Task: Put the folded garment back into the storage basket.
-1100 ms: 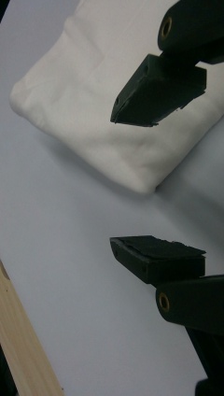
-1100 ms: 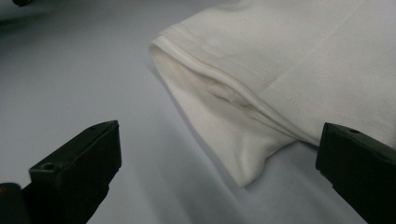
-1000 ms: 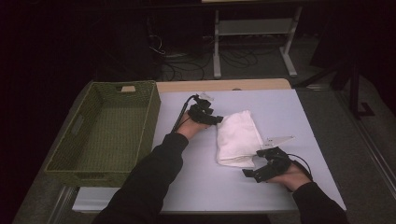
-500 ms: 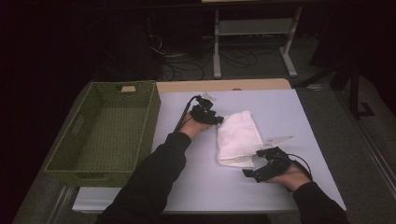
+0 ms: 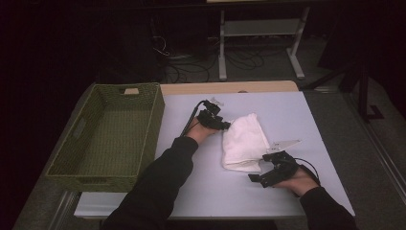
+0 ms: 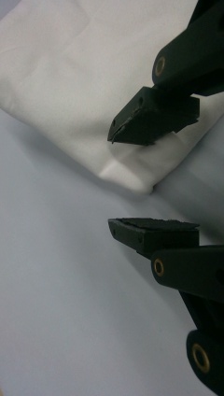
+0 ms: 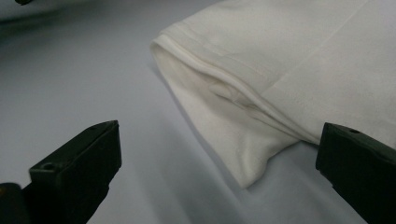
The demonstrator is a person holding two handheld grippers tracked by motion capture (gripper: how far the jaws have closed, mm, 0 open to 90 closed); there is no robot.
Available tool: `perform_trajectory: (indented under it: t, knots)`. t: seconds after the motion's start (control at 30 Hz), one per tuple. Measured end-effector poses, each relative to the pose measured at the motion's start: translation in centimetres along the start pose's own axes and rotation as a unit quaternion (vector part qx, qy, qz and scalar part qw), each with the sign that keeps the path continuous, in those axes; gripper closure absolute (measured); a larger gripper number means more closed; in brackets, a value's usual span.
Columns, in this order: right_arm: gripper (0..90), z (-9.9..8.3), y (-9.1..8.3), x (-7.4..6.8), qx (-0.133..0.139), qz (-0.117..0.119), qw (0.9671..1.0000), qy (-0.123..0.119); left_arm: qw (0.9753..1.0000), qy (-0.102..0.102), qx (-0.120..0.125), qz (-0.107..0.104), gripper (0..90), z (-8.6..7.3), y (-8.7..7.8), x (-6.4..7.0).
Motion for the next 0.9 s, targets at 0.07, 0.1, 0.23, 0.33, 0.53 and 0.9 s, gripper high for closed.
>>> perform_trajectory:
  t: [0.07, 0.1, 0.23, 0.33, 0.53, 0.9]
  knots:
    - [0.0, 0.0, 0.0, 0.0, 0.0, 0.0, 1.0, 0.0, 1.0, -0.003, 0.0, -0.005, 52.1, 0.0, 0.0, 0.0]
    - [0.0, 0.0, 0.0, 0.0, -0.001, 0.001, 1.0, -0.001, 0.9999, -0.006, -0.001, -0.008, 52.4, -0.1, 0.1, -0.1]
    - [0.0, 0.0, 0.0, 0.0, 0.0, 0.0, 1.0, 0.0, 0.9994, -0.026, 0.0, -0.025, 55.3, -0.2, 0.1, -0.1]
    - [0.0, 0.0, 0.0, 0.0, 0.0, 0.0, 1.0, 0.0, 0.999, -0.031, 0.002, -0.033, 59.5, -0.2, 0.2, -0.1]
    - [0.0, 0.0, 0.0, 0.0, -0.001, 0.001, 1.0, 0.0, 0.9978, -0.042, 0.005, -0.051, 68.5, -0.2, 0.2, 0.1]
    - [0.0, -0.1, 0.1, 0.1, -0.006, 0.001, 1.0, 0.002, 0.9998, 0.002, -0.008, -0.021, 81.1, 0.2, 0.1, 1.2]
Point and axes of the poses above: each handheld gripper's, and its own axes: y roughly forward along the jaws, z roughly out of its top, x roughly to its right, the point moved 6 cm from there along y, roughly forward along the jaws, and after that the axes turned 8 degrees about y, right-handed, at the moved point
